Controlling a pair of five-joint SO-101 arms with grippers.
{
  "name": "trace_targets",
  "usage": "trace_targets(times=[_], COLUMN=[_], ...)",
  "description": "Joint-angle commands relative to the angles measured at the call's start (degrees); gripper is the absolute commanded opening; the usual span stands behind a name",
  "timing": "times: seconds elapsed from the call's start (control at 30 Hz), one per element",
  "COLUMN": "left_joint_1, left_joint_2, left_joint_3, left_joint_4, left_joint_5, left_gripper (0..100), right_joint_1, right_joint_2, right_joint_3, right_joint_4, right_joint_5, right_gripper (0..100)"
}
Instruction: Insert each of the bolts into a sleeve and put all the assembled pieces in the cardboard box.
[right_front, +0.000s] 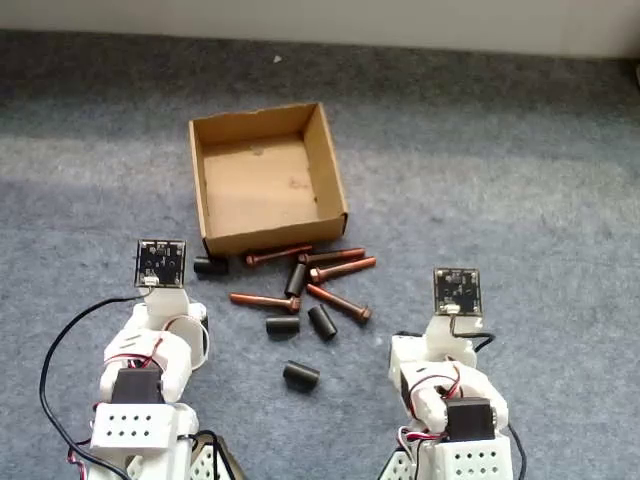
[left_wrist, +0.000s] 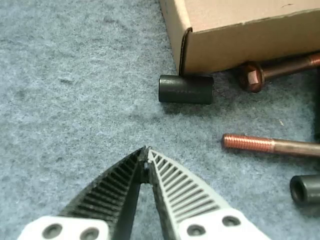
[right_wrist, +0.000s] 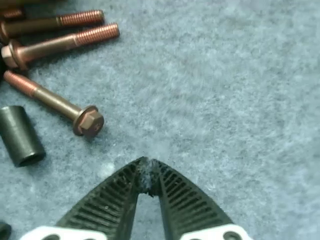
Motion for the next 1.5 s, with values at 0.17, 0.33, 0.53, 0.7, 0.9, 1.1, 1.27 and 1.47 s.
trace_targets(times=[0.17,0.33,0.53,0.7,0.9,1.1,1.27,1.47], left_joint_1=[-9.1,-9.5,-9.4,-9.4,-9.7,-9.8,-9.8,-9.8], left_joint_2=[-0.5,-0.5,-0.5,-0.5,-0.4,-0.4,-0.4,-0.4], left_joint_3=[-6.8,-5.2,-4.8,-4.7,-4.7,-5.2,-5.1,-5.1], left_joint_4=[0.0,0.3,0.3,0.4,1.2,3.0,3.0,2.9], left_joint_5=[-4.1,-15.8,-17.3,-17.4,-17.1,-17.0,-17.0,-17.1], left_gripper=[0,0,0,0,13,15,15,15], right_joint_1=[4.1,1.5,-5.4,-15.7,-24.4,-32.2,-33.6,-33.6], right_joint_2=[-0.8,1.2,22.5,45.1,62.8,76.0,83.8,89.8], right_joint_3=[-1.5,-13.0,-36.2,-49.5,-56.5,-57.1,-57.1,-56.9], right_joint_4=[-13.0,-8.3,1.9,9.3,7.3,0.5,-4.6,-9.4], right_joint_5=[18.2,18.5,18.4,18.3,14.2,7.8,6.9,7.2], right_gripper=[13.3,16.5,16.5,16.2,16.2,16.2,16.2,16.2])
